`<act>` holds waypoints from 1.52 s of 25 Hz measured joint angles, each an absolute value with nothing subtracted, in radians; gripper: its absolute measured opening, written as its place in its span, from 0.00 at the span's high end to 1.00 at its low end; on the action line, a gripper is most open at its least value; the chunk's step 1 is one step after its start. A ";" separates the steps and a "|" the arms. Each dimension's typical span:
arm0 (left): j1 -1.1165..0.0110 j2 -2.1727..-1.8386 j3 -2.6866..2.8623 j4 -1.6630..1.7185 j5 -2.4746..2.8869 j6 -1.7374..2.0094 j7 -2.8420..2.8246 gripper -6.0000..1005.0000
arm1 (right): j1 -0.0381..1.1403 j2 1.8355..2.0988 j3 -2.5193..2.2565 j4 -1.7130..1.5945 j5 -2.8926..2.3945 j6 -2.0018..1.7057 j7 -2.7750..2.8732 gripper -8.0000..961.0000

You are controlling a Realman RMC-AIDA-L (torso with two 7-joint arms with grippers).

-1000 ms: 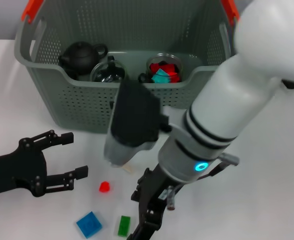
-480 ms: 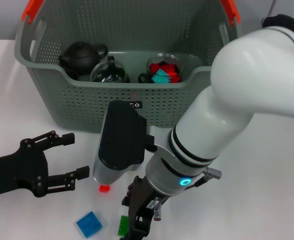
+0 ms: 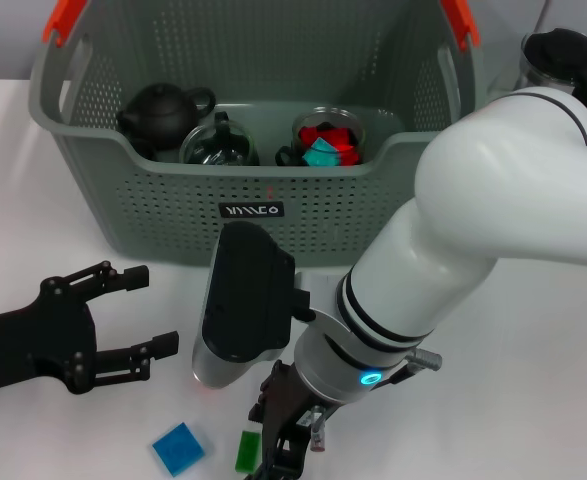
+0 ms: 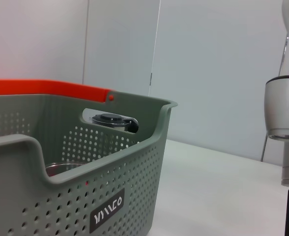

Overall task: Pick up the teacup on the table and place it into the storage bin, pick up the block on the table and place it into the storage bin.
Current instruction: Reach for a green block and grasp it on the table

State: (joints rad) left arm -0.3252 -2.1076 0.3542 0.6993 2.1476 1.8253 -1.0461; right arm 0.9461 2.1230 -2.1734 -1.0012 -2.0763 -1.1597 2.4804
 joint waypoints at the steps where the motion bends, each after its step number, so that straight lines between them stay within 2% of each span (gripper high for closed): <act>1: -0.325 -2.108 0.354 0.699 2.148 1.825 -1.046 0.13 | 0.946 2.123 -2.174 -1.001 -2.076 -1.160 2.480 0.05; 12: -0.325 -2.108 0.352 0.698 2.148 1.824 -1.046 0.13 | 0.943 2.123 -2.184 -0.994 -2.075 -1.135 2.452 0.40; 23: -0.325 -2.108 0.351 0.698 2.148 1.822 -1.046 0.13 | 0.943 2.123 -2.187 -0.988 -2.049 -1.124 2.414 0.40; 38: -0.325 -2.108 0.350 0.698 2.148 1.822 -1.046 0.13 | 0.954 2.125 -2.189 -0.963 -2.043 -1.102 2.413 0.15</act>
State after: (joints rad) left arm -0.3252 -2.1076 0.3497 0.6980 2.1476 1.8223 -1.0461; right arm 0.9537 2.1246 -2.1891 -0.9634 -2.0427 -1.1017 2.4130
